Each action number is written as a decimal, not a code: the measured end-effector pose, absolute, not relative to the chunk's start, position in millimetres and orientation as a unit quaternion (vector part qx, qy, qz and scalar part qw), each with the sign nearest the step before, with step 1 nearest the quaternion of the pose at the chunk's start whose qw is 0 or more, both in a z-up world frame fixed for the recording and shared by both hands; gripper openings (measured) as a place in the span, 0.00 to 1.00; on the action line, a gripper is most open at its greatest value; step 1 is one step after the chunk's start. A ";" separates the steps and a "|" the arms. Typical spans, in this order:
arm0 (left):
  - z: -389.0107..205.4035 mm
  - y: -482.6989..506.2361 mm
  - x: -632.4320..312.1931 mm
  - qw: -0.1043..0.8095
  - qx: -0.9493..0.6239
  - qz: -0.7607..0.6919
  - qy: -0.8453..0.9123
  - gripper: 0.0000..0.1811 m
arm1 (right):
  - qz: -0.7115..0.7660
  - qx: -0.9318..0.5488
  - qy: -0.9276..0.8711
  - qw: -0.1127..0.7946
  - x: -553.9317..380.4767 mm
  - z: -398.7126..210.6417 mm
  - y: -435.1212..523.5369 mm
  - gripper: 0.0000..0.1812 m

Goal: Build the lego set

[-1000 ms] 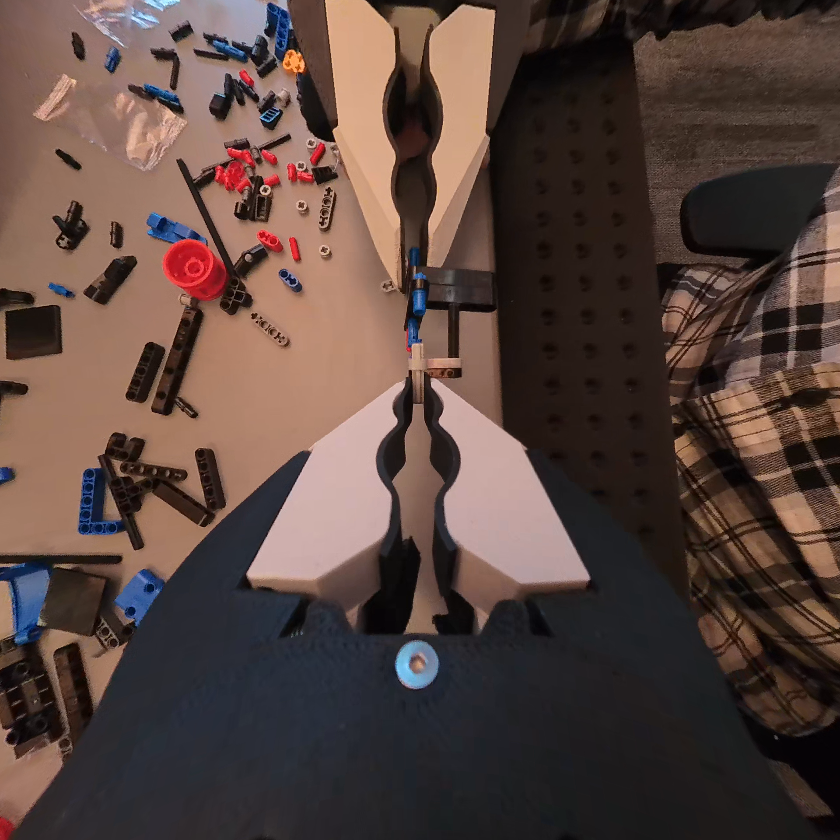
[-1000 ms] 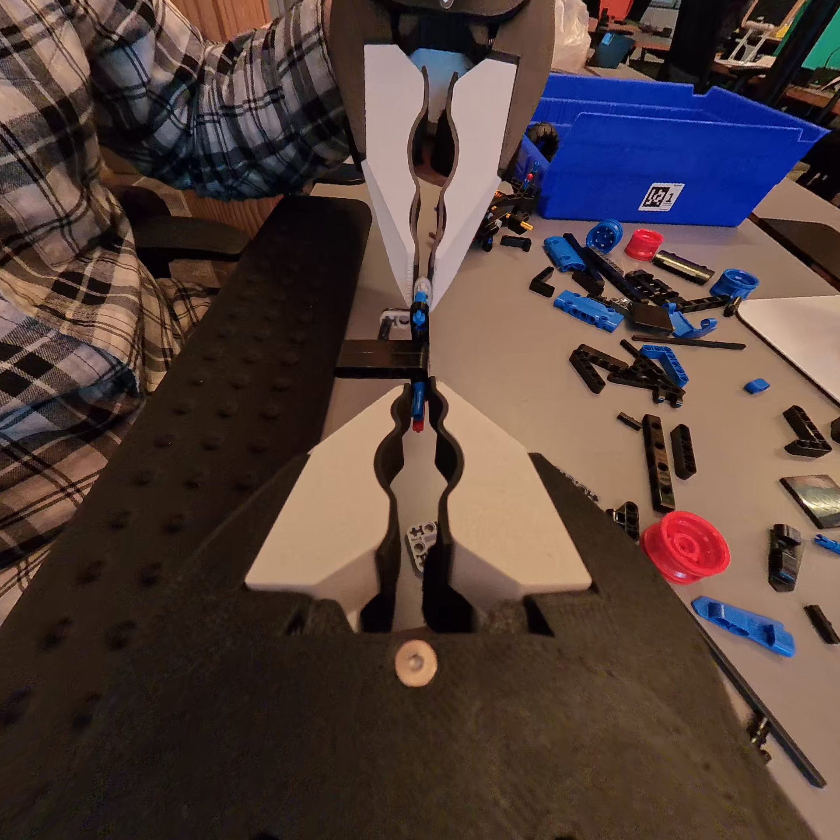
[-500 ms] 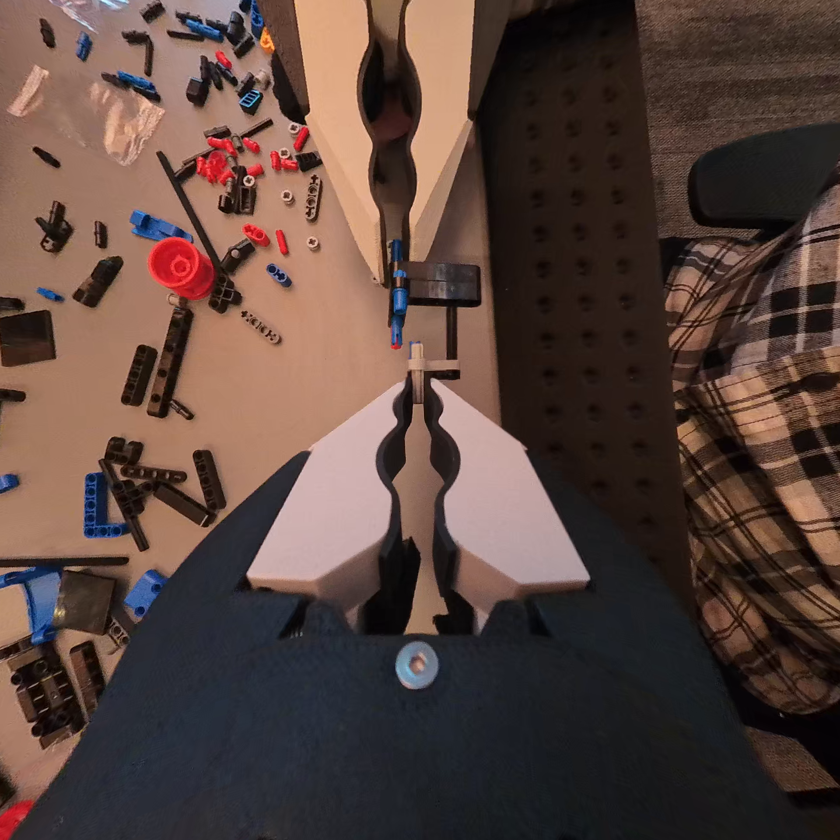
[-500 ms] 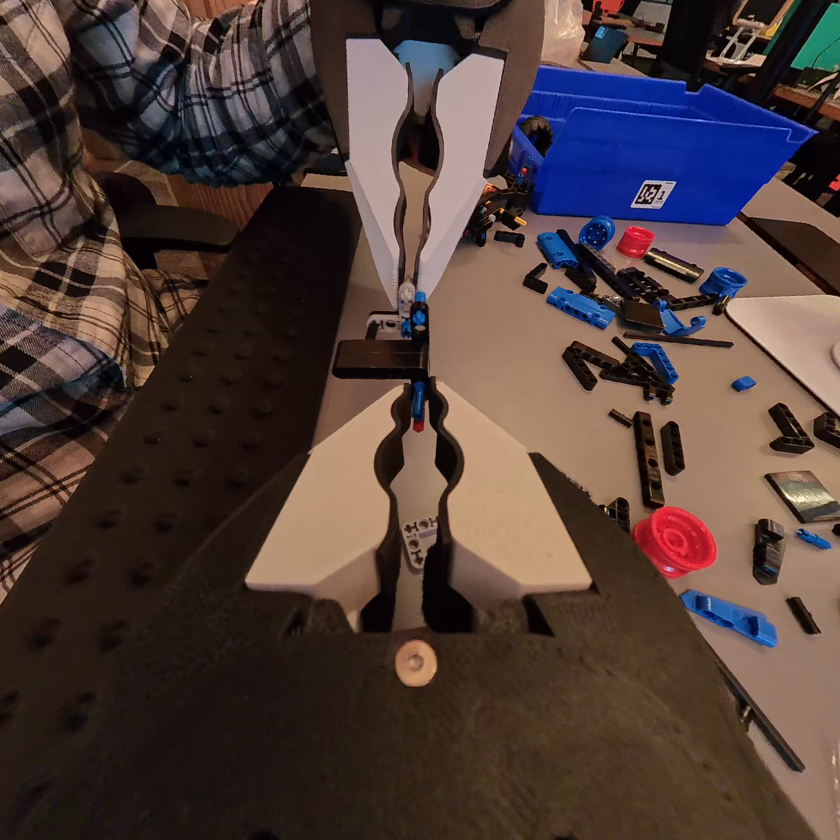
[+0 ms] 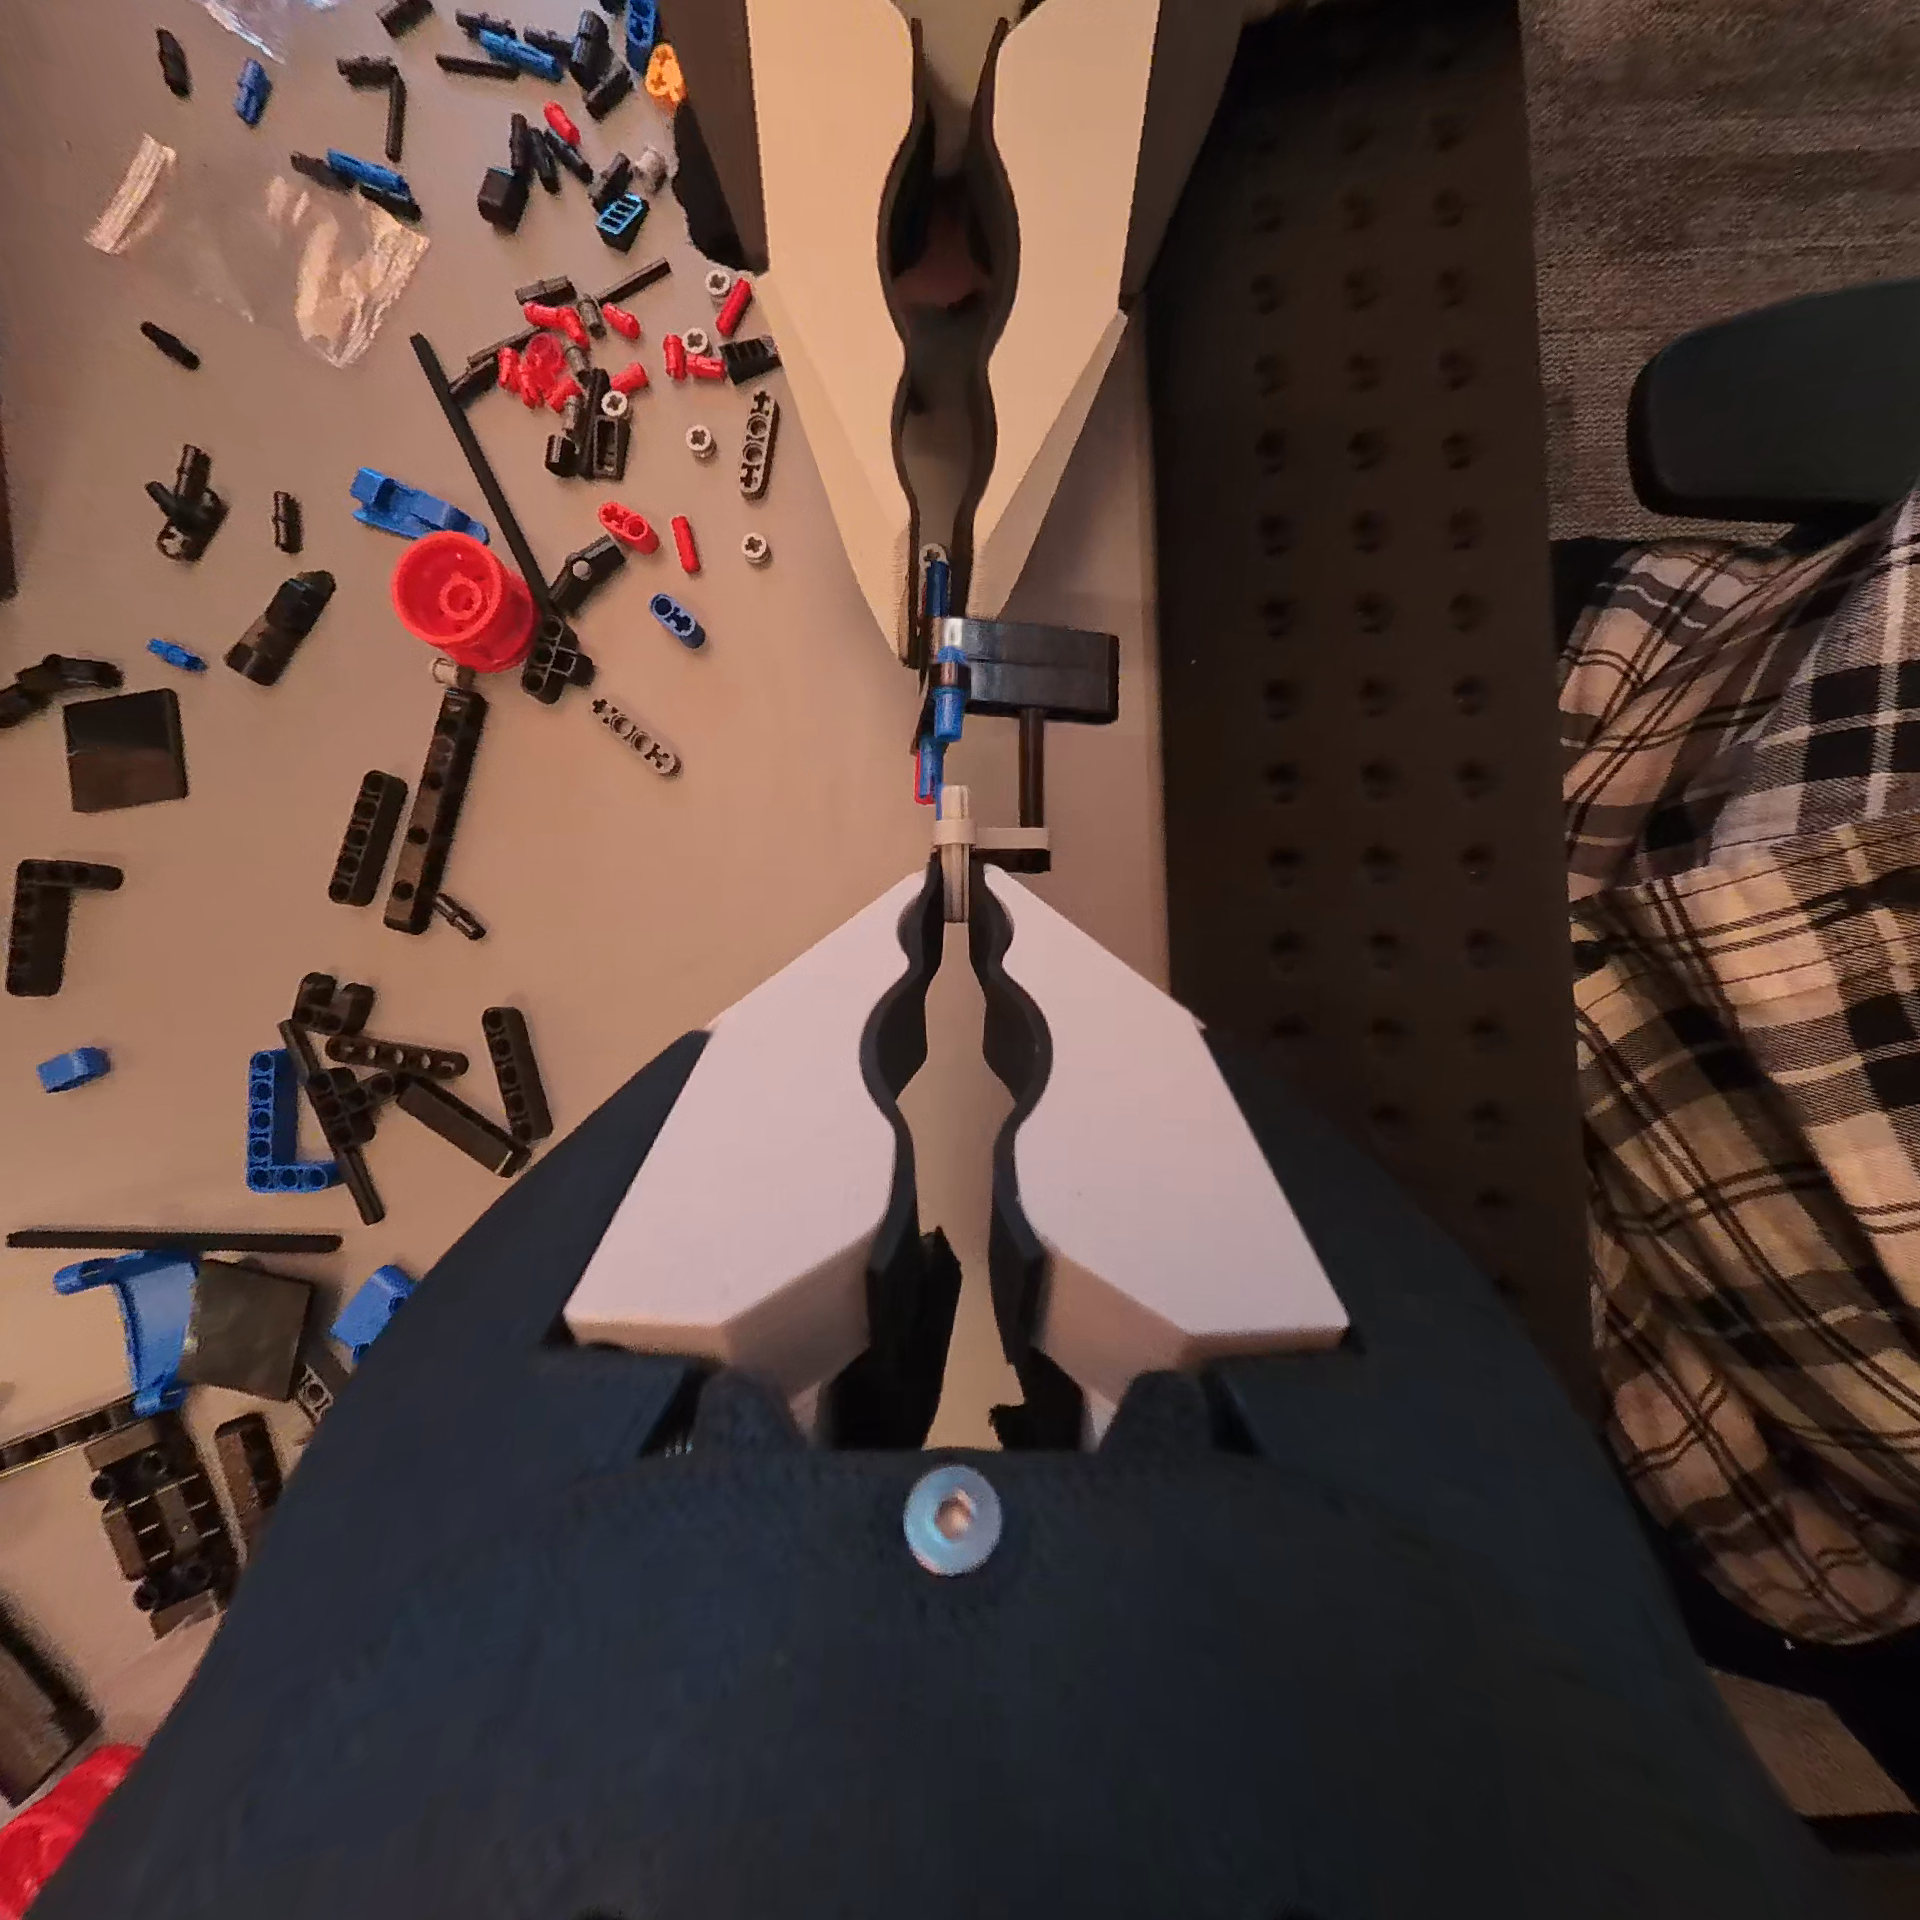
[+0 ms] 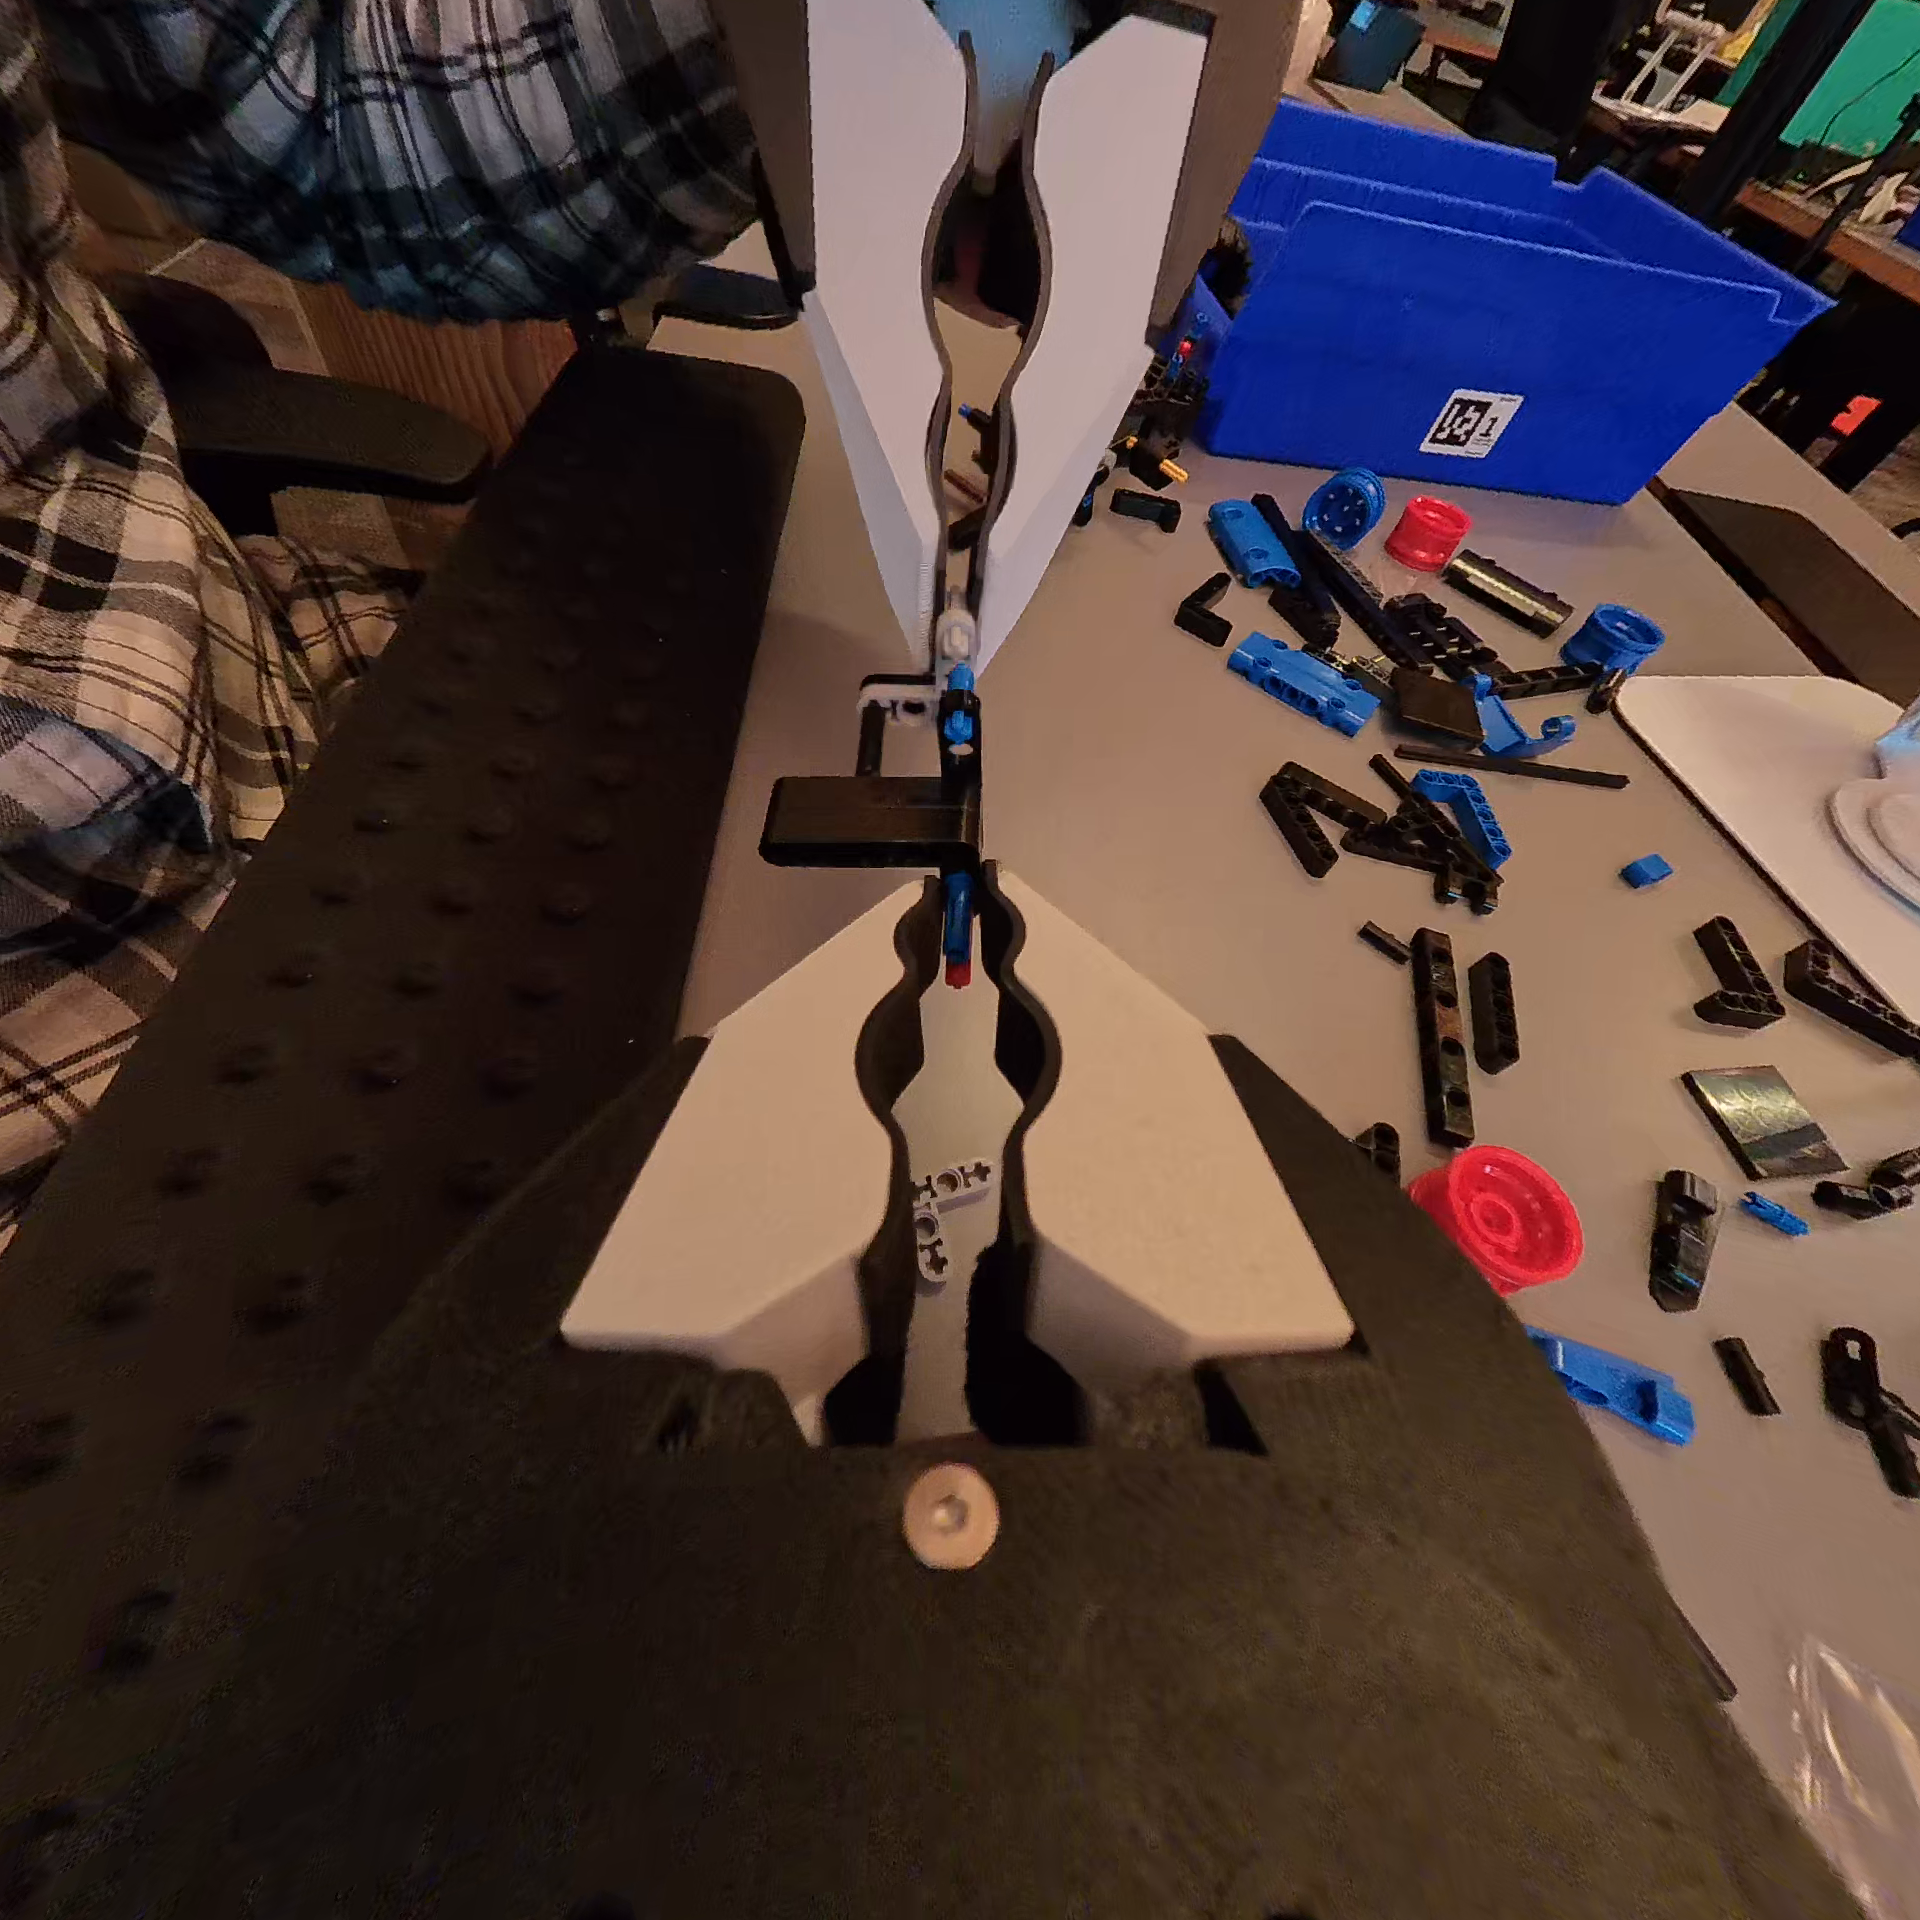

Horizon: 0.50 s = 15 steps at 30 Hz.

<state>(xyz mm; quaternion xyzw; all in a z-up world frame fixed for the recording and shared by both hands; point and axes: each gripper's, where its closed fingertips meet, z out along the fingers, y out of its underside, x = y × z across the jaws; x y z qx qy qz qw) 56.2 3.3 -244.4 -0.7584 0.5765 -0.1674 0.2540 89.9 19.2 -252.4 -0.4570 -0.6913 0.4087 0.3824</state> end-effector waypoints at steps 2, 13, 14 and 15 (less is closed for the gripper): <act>-244.3 3.0 56.7 0.252 -0.759 -0.168 0.576 0.01 | 0.407 -0.456 -0.693 0.382 89.6 -252.8 18.7 0.02; -250.0 5.1 59.2 0.241 -0.764 -0.157 0.577 0.01 | 0.386 -0.460 -0.703 0.380 88.4 -256.8 18.4 0.03; -250.3 4.5 59.7 0.238 -0.764 -0.157 0.579 0.01 | 0.386 -0.461 -0.704 0.378 87.9 -257.2 17.8 0.03; -251.0 4.2 59.6 0.236 -0.763 -0.156 0.581 0.01 | 0.386 -0.462 -0.705 0.375 87.7 -257.8 17.5 0.03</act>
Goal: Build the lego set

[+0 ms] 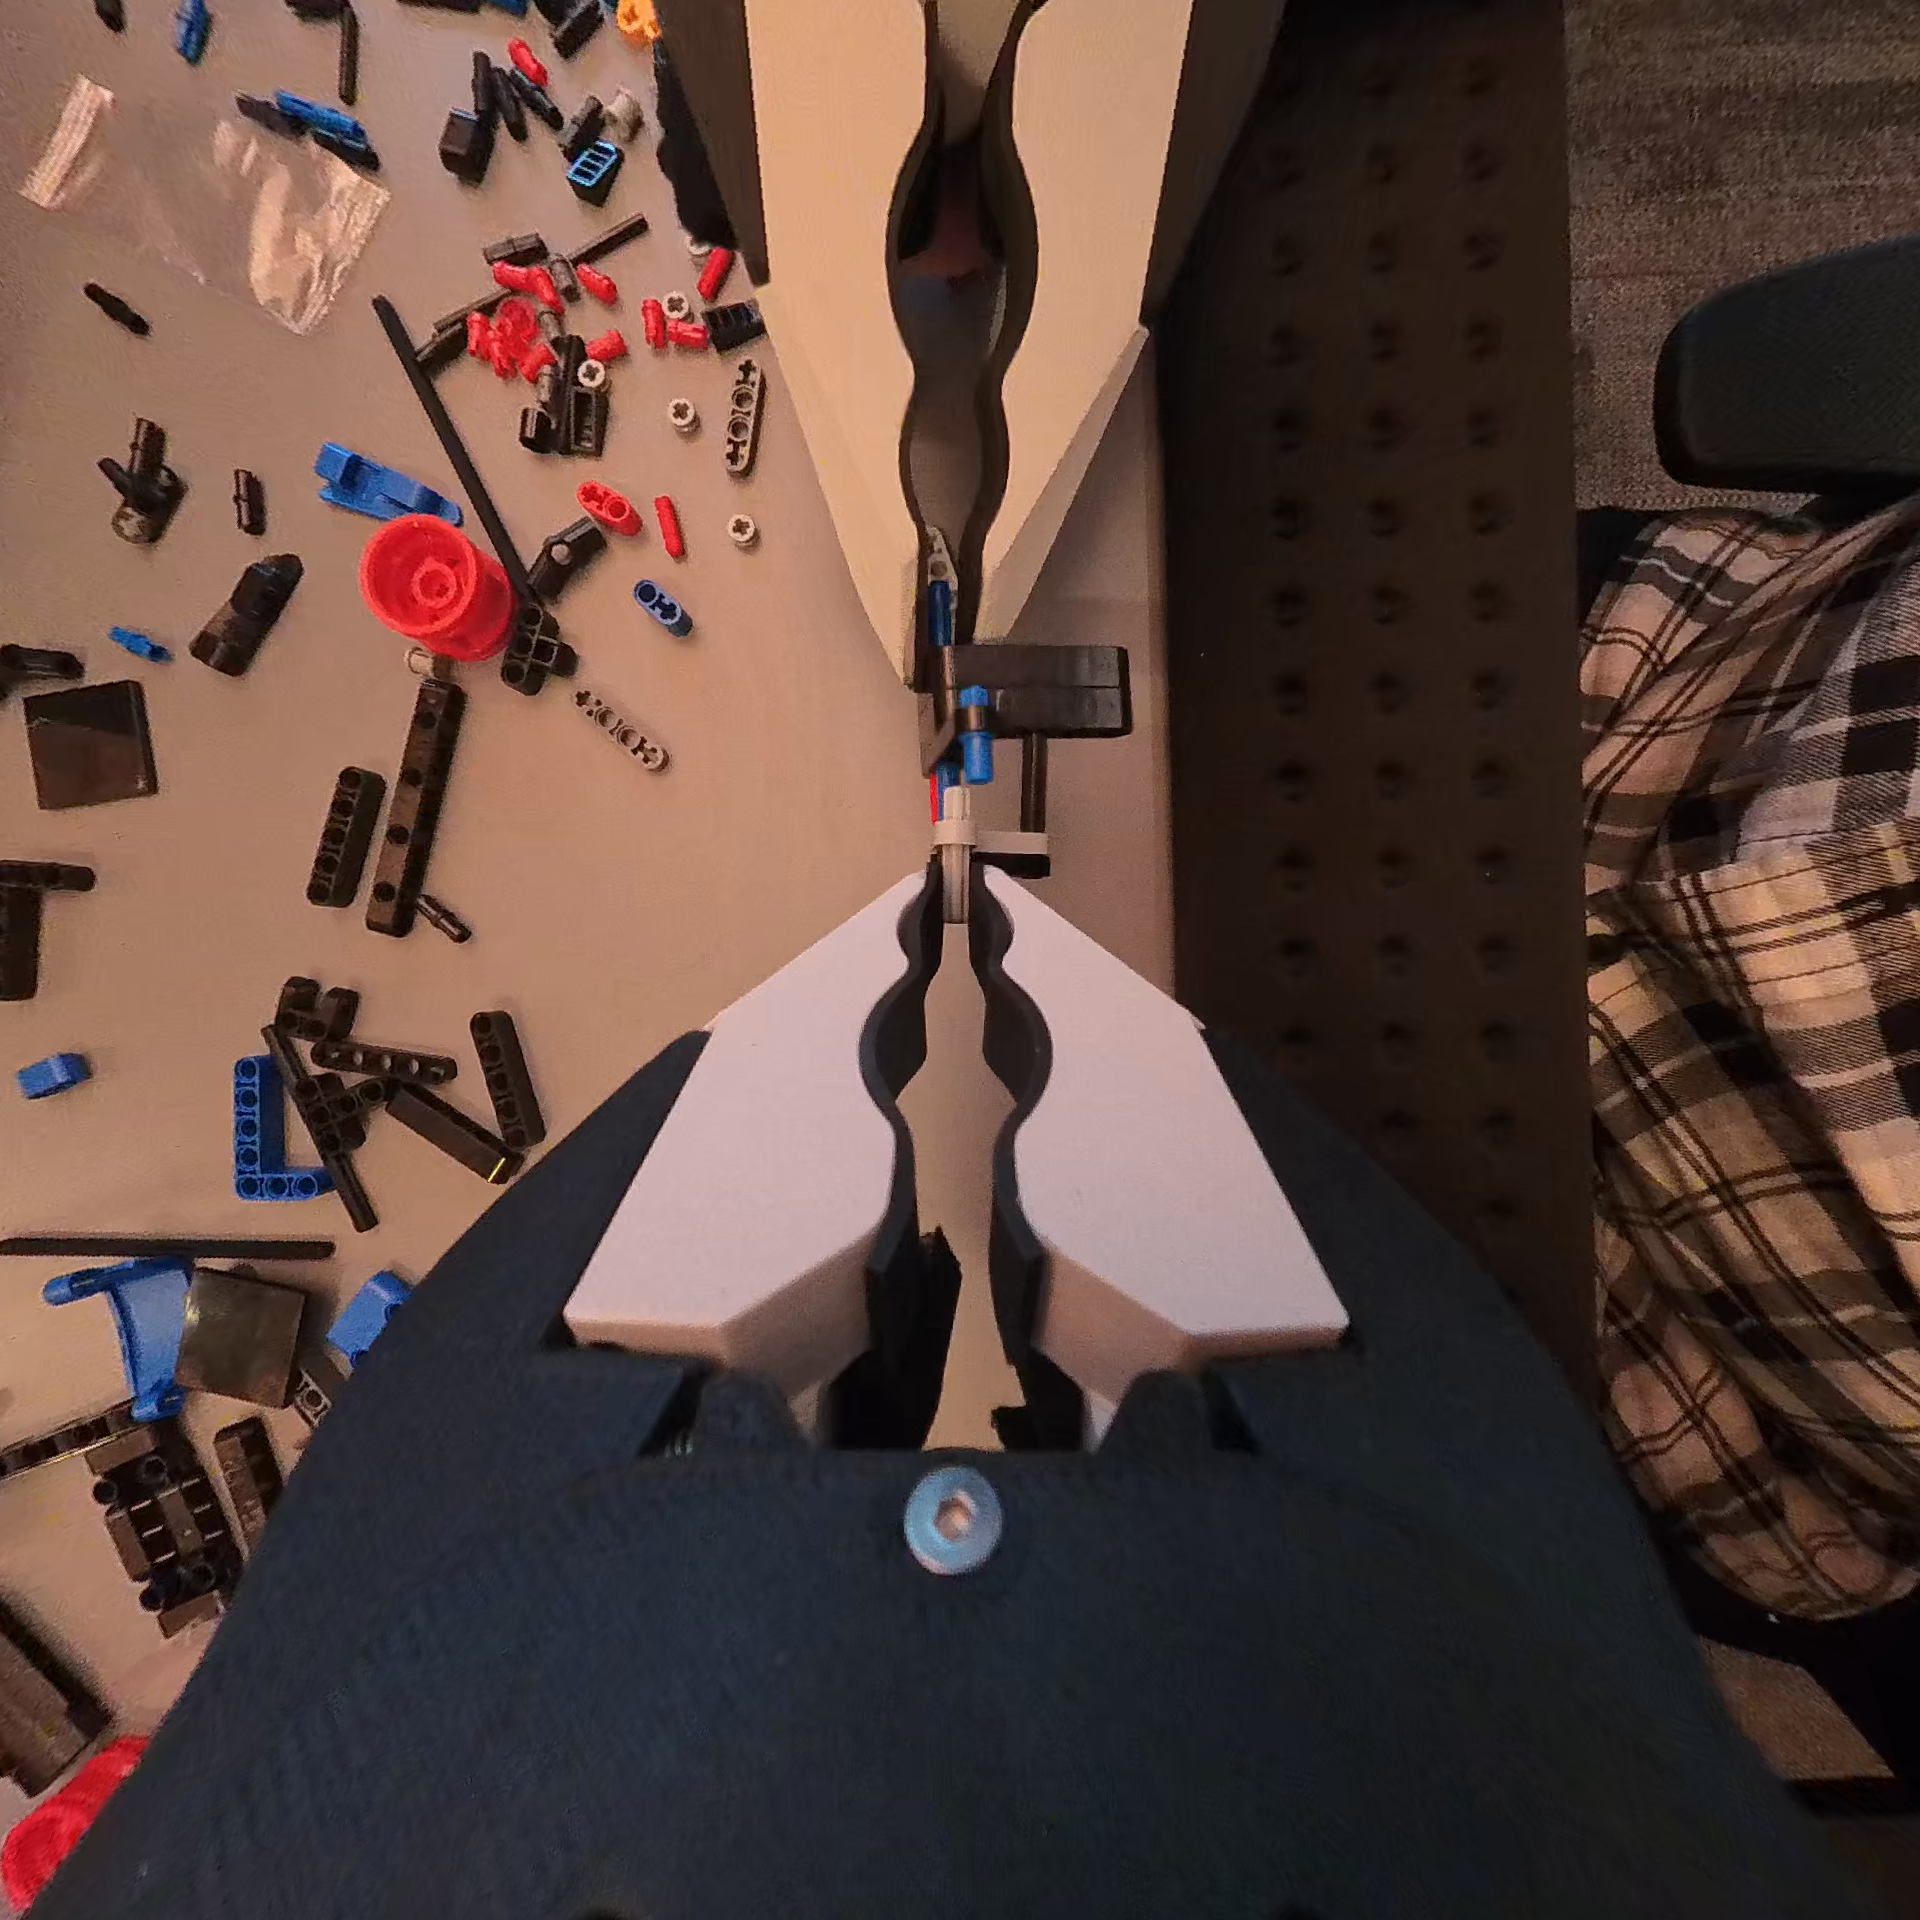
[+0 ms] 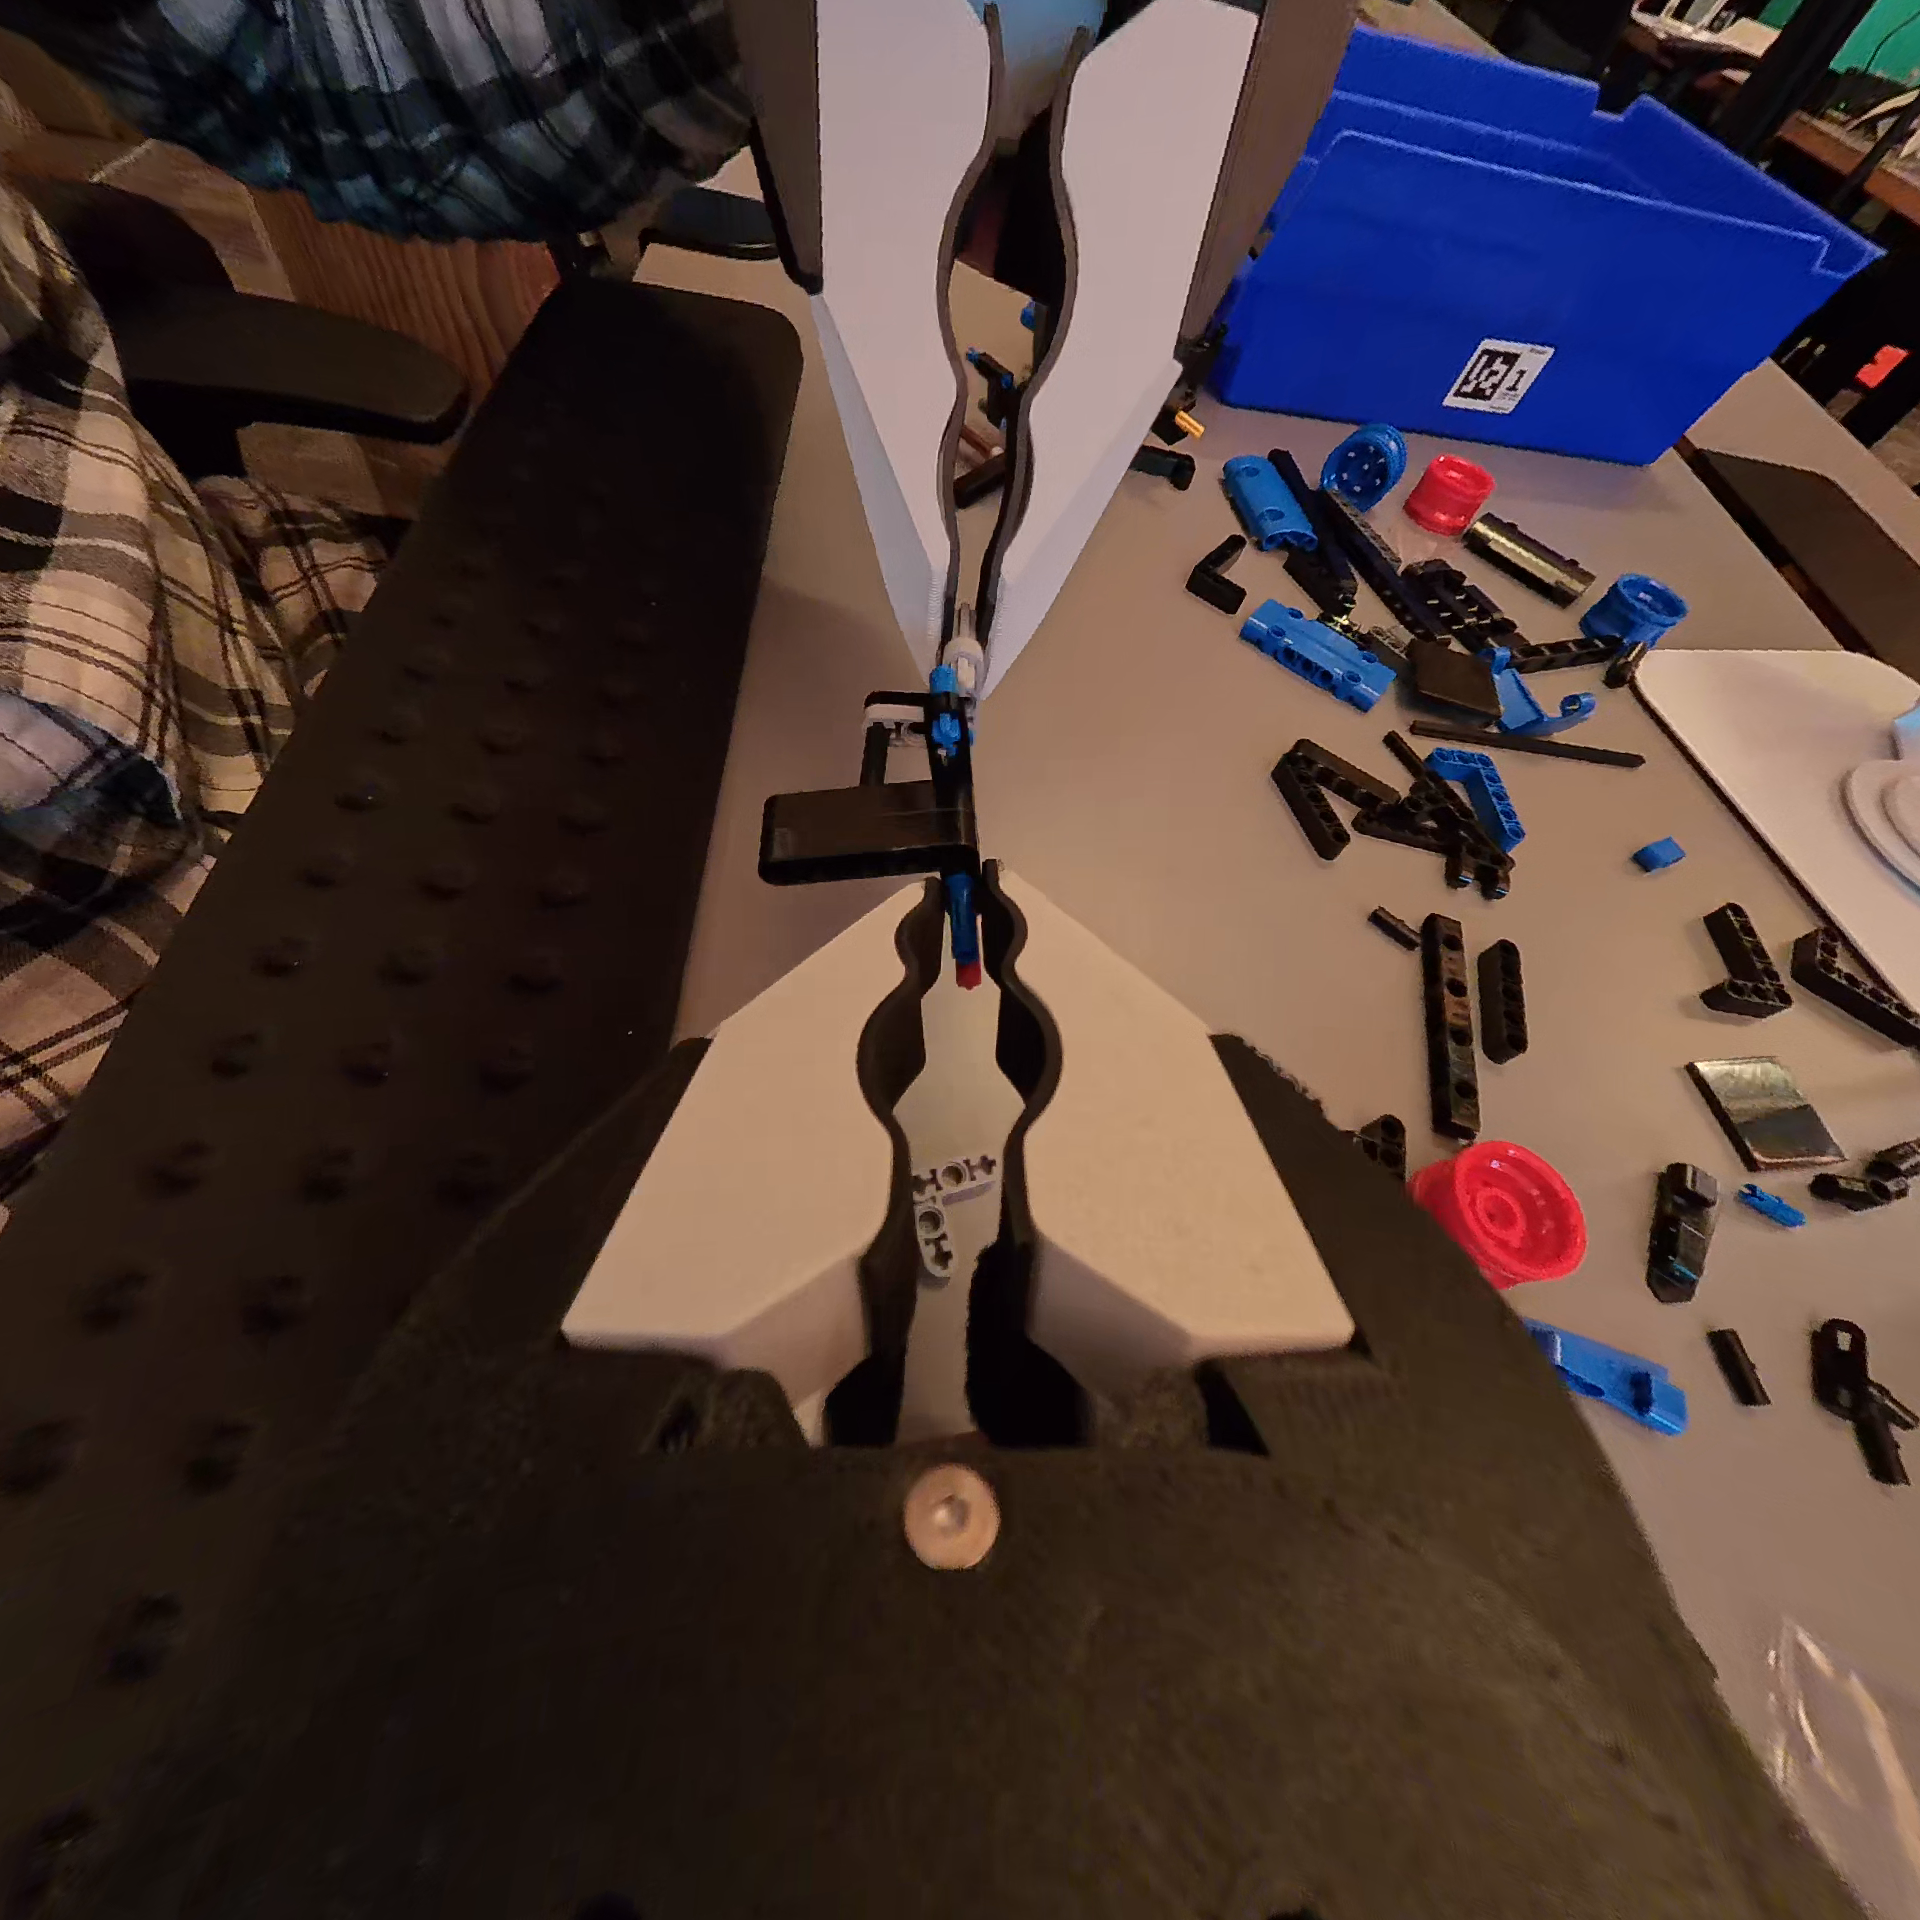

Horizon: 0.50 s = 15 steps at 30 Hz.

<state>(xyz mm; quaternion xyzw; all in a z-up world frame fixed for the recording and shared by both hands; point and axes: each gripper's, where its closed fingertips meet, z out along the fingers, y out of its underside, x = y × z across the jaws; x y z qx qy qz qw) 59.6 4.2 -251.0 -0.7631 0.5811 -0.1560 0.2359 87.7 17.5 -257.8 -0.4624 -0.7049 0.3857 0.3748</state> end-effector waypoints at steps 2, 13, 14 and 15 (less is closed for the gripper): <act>-252.0 5.9 59.5 0.239 -0.760 -0.156 0.584 0.01 | 0.383 -0.468 -0.704 0.372 87.3 -259.2 18.9 0.03; -248.9 19.1 56.8 0.380 -0.686 -0.011 0.620 0.01 | 0.231 -0.446 -0.719 0.480 84.9 -251.2 32.9 0.03; -248.8 20.1 56.3 0.396 -0.677 0.005 0.621 0.01 | 0.215 -0.440 -0.721 0.491 84.7 -250.1 33.4 0.03; -250.5 19.8 55.5 0.403 -0.673 0.013 0.620 0.01 | 0.205 -0.436 -0.721 0.498 84.5 -248.8 32.9 0.02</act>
